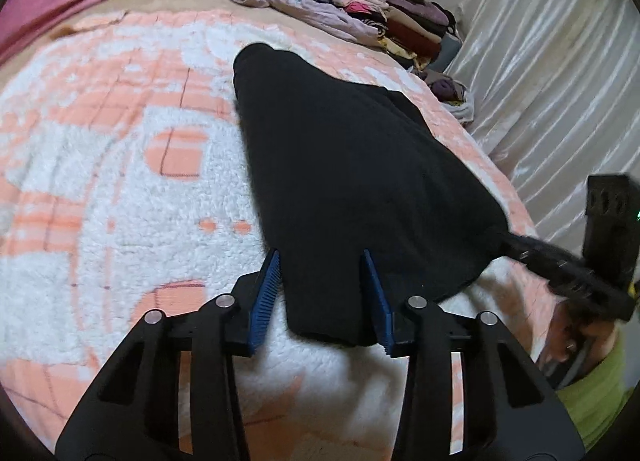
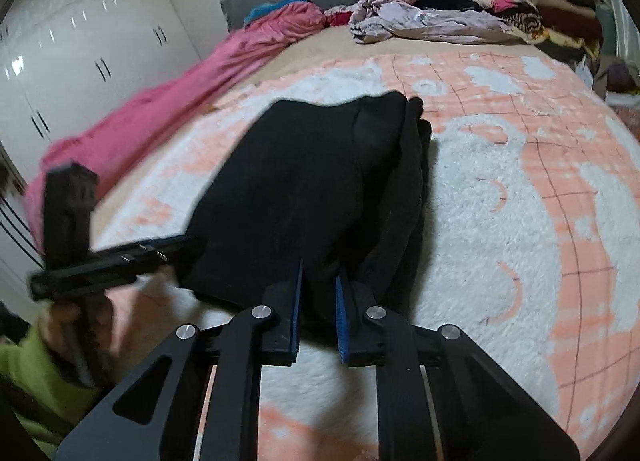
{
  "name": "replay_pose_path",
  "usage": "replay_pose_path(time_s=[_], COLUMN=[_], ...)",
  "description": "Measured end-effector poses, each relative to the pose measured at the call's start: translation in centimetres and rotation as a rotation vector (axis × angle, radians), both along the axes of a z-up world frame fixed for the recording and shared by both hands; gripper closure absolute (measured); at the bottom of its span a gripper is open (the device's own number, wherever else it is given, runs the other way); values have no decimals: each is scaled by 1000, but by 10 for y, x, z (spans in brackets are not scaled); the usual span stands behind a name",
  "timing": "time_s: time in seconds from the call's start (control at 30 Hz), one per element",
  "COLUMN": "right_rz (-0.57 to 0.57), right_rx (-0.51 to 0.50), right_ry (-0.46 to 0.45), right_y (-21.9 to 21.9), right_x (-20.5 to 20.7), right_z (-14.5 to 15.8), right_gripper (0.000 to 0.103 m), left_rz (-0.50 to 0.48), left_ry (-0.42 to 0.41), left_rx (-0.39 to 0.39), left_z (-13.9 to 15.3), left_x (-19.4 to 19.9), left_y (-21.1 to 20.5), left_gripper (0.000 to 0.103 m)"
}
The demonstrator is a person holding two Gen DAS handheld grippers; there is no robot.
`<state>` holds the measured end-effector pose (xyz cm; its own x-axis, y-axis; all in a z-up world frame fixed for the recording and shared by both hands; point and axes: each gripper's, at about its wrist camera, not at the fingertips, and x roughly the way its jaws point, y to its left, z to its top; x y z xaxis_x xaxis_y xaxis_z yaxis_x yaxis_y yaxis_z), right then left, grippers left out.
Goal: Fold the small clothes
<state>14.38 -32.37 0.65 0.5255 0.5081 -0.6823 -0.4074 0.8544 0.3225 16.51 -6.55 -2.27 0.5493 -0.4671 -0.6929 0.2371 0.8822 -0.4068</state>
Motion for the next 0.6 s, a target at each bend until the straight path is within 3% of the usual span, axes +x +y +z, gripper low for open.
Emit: replay_pose_path(time_s=[0.1, 0.23, 0.33, 0.6], right_rz=[-6, -46, -73, -91], right_rx=[-3, -22, 3, -66], right_ry=[-4, 47, 39, -6], right_y=[-4, -6, -7, 1], right_x=[-6, 0, -3, -9], right_z=[3, -22, -25, -18], right_gripper=[90, 89, 89, 83], left_rz=[-4, 3, 5, 13], left_ry=[12, 21, 20, 10], left_rx=[-9, 4, 9, 24], left_z=[-2, -6, -6, -3], left_x=[-1, -1, -2, -5], left_y=[5, 4, 4, 4], left_gripper=[69, 60, 59, 58])
